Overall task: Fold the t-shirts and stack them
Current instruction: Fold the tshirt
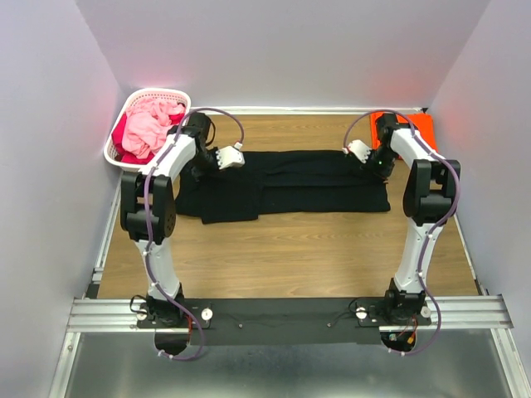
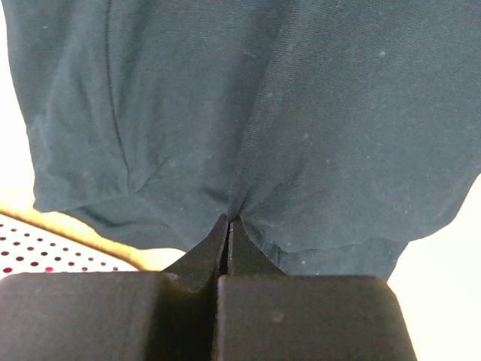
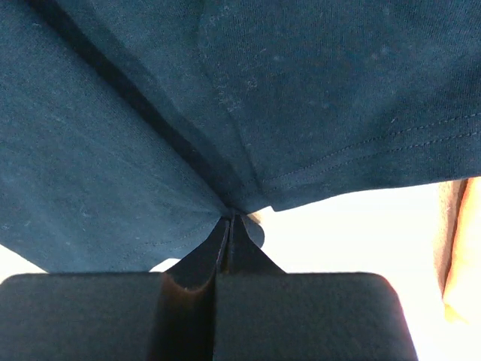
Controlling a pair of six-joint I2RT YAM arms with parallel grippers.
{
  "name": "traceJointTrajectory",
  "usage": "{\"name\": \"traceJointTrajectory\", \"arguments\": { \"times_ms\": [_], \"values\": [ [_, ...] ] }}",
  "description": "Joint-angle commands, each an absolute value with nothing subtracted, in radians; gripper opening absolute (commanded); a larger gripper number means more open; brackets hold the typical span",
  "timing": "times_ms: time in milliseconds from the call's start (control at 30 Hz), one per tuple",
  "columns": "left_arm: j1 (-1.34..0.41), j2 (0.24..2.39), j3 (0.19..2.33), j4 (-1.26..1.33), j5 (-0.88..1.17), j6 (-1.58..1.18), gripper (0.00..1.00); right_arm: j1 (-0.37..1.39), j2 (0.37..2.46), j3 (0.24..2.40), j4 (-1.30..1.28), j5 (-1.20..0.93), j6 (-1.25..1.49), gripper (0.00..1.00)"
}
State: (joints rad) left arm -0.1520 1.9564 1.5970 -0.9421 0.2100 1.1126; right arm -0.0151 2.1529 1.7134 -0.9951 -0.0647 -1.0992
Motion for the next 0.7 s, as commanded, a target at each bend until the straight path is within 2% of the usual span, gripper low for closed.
{"name": "traceJointTrajectory", "arguments": {
  "times_ms": [0, 133, 200, 233, 267, 333, 367, 400, 433, 467, 500, 567, 600, 667],
  "values": [
    [-0.141, 1.985, 1.632, -0.934, 0.167, 1.108, 0.0, -0.02, 2.187, 1.746, -0.991, -0.04, -1.092, 0.0],
    [-0.141, 2.006, 1.635, -0.919, 0.156, 1.109, 0.0, -0.018, 2.201, 1.767, -0.988, -0.043, -1.083, 0.0],
    [-0.141, 2.016, 1.637, -0.91, 0.147, 1.106, 0.0, -0.017, 2.206, 1.773, -0.988, -0.043, -1.074, 0.04],
    [-0.14, 2.019, 1.638, -0.901, 0.146, 1.098, 0.03, -0.017, 2.209, 1.776, -0.986, -0.041, -1.068, 0.1],
    [-0.138, 2.023, 1.652, -0.891, 0.152, 1.086, 0.09, -0.017, 2.212, 1.787, -0.985, -0.041, -1.06, 0.27],
    [-0.123, 2.026, 1.673, -0.9, 0.173, 1.065, 0.21, -0.02, 2.209, 1.819, -0.988, -0.043, -1.01, 0.41],
    [-0.114, 2.016, 1.684, -0.926, 0.211, 1.059, 0.26, -0.024, 2.203, 1.862, -0.991, -0.051, -0.985, 0.63],
    [-0.101, 2.005, 1.69, -0.936, 0.23, 1.039, 0.35, -0.035, 2.195, 1.88, -0.992, -0.075, -0.939, 0.68],
    [-0.072, 1.991, 1.69, -0.943, 0.25, 1.029, 0.39, -0.043, 2.18, 1.894, -0.996, -0.09, -0.919, 0.72],
    [-0.057, 1.952, 1.686, -0.956, 0.293, 1.011, 0.51, -0.051, 2.149, 1.91, -1.003, -0.124, -0.901, 0.75],
    [-0.04, 1.93, 1.671, -0.96, 0.314, 1.003, 0.56, -0.064, 2.131, 1.911, -1.011, -0.138, -0.864, 0.76],
    [0.024, 1.869, 1.645, -0.977, 0.378, 0.988, 0.62, -0.089, 2.087, 1.902, -1.047, -0.185, -0.827, 0.77],
    [0.046, 1.852, 1.616, -0.986, 0.397, 0.977, 0.68, -0.1, 2.073, 1.882, -1.06, -0.204, -0.79, 0.77],
    [0.098, 1.807, 1.568, -0.986, 0.438, 0.969, 0.69, -0.124, 2.057, 1.864, -1.098, -0.268, -0.746, 0.76]
  ]
}}
